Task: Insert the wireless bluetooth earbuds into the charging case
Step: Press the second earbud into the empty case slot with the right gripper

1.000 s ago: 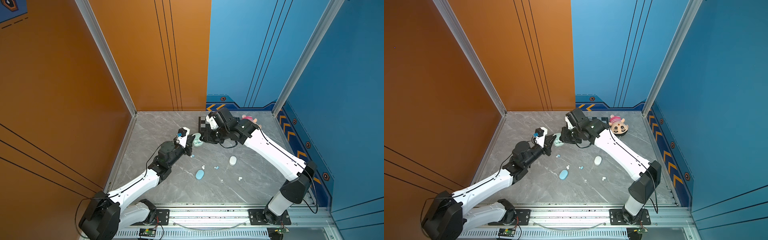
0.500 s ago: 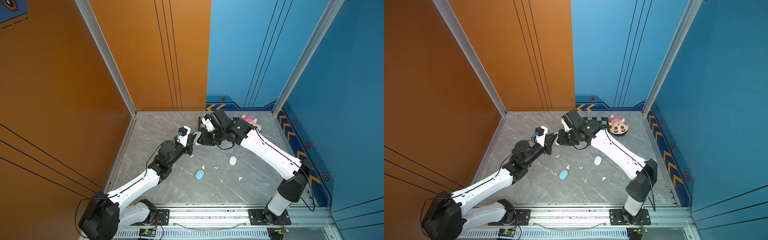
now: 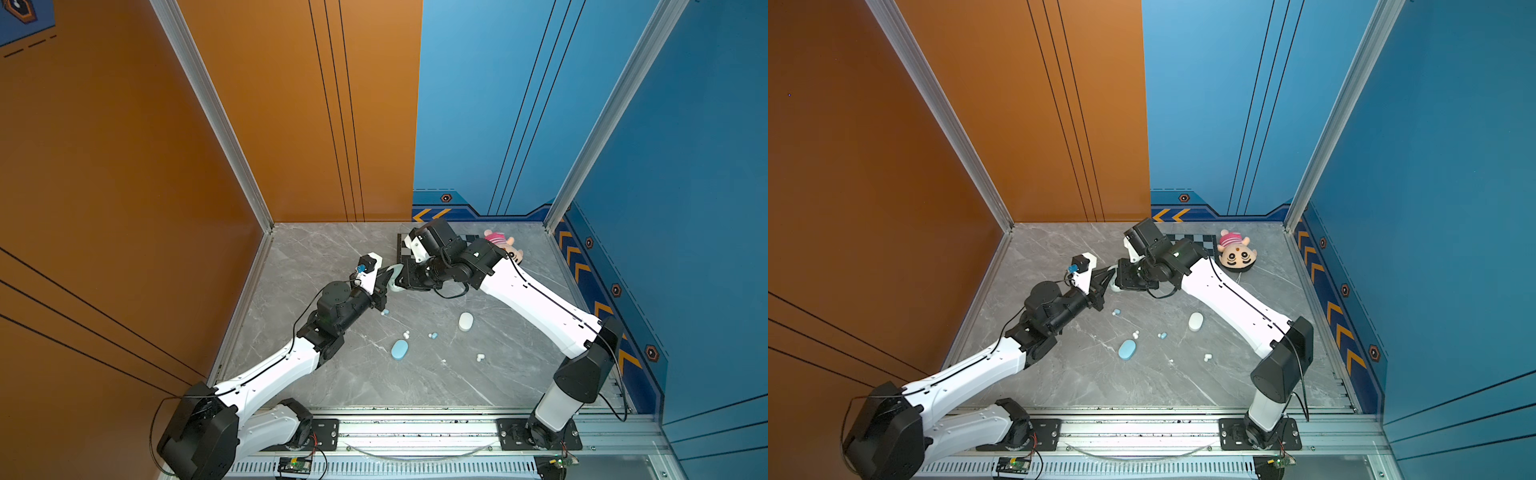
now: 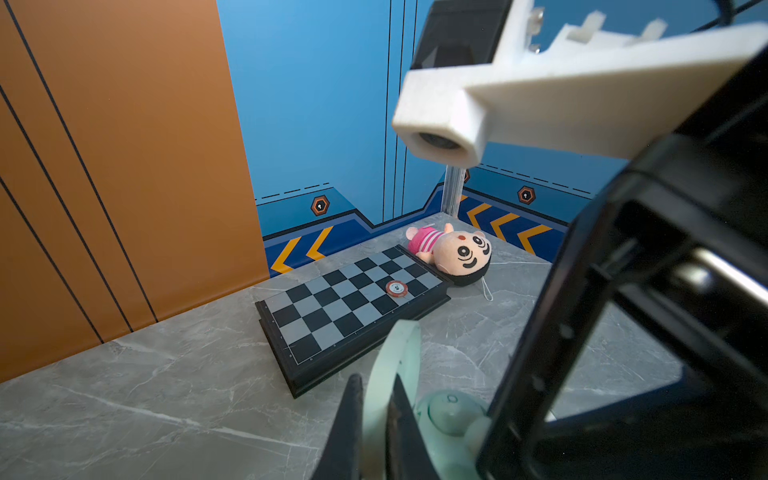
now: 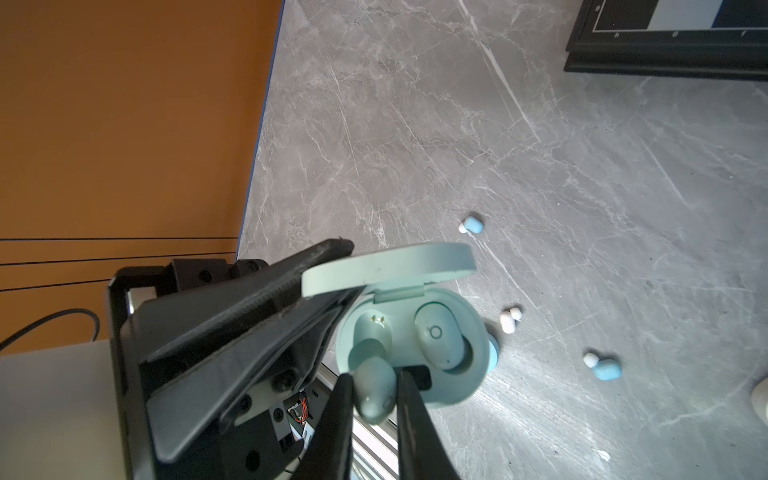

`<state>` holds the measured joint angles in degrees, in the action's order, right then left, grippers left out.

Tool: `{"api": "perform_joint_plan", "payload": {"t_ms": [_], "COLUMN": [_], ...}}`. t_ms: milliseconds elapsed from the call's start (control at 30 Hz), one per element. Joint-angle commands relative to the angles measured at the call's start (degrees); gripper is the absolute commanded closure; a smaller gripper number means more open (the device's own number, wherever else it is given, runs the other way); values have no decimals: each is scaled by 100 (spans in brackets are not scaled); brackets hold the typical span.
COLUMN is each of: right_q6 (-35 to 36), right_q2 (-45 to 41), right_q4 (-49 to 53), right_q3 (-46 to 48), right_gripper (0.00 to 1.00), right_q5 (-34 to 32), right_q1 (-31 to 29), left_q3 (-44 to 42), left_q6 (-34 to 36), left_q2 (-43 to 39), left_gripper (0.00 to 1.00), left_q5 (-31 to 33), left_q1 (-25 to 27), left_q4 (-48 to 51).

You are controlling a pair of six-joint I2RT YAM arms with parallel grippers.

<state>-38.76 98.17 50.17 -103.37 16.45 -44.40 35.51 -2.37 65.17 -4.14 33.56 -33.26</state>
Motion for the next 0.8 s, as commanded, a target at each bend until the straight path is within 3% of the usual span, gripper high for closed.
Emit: {"api": "perform_joint_plan", "payload": {"t_ms": [0, 400, 767], "right_q6": [9, 68, 118], "right_q2": [21, 18, 19], "right_q4": [145, 144, 147], "right_q3": [-113, 10, 10], "right_gripper": [81, 80, 72], "right_q5": [-148, -202, -245], "right_q1": [64, 65, -8], "left_q3": [171, 274, 335], "left_q6": [80, 88, 88], "left_q2": [-109, -71, -37], "left_gripper": [100, 100, 100], "left_q5": [-91, -109, -113], "left_q1": [80, 98, 94], "left_q4": [-181, -190, -183]}}
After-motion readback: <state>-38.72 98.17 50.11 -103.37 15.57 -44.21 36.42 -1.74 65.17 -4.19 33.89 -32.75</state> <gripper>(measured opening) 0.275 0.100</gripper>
